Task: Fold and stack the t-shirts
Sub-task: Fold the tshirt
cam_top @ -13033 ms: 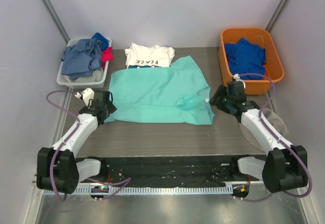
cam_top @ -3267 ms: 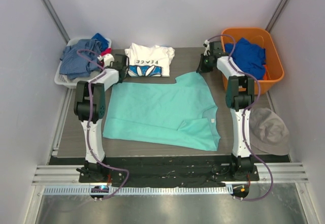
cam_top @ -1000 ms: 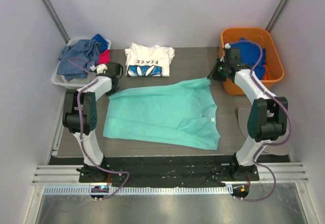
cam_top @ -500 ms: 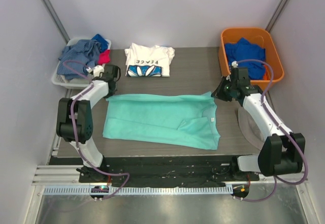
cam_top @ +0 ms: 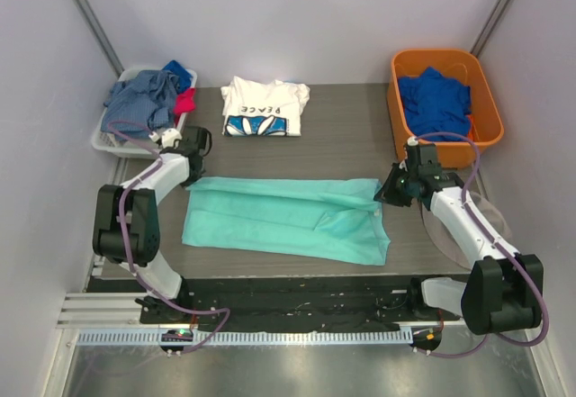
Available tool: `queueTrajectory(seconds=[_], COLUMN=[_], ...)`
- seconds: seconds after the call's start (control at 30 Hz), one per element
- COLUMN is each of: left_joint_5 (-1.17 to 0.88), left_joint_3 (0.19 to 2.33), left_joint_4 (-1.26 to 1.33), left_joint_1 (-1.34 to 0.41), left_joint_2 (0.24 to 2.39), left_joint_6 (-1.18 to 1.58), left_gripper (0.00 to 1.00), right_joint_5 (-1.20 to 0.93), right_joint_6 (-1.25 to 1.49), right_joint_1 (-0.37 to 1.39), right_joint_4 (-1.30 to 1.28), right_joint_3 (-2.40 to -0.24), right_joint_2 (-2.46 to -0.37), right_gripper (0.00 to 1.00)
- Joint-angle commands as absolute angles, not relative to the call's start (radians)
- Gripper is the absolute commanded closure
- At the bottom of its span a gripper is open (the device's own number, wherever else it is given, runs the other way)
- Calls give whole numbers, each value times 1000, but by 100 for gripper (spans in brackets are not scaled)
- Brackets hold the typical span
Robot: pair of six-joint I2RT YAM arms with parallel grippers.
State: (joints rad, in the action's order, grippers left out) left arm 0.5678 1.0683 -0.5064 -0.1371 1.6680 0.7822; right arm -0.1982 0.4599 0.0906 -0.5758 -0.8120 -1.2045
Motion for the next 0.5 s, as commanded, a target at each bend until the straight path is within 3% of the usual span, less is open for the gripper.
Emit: queueTrajectory(seconds=[0.0, 0.47], left_joint_5=[615, 603], left_joint_3=[1037, 1006], left_joint_4=[-503, -514], left_joint_1=[-133, -143], left_joint_2=[1615, 1631], left_joint_6=[802, 816], left_gripper=[100, 100], right_joint_5=[-199, -198], right_joint_6=[457, 457], right_joint_1=[92, 92], right_joint_4=[-566, -538], right_joint_3=[-793, -767], right_joint_2=[-1170, -1189], right_gripper=[99, 99])
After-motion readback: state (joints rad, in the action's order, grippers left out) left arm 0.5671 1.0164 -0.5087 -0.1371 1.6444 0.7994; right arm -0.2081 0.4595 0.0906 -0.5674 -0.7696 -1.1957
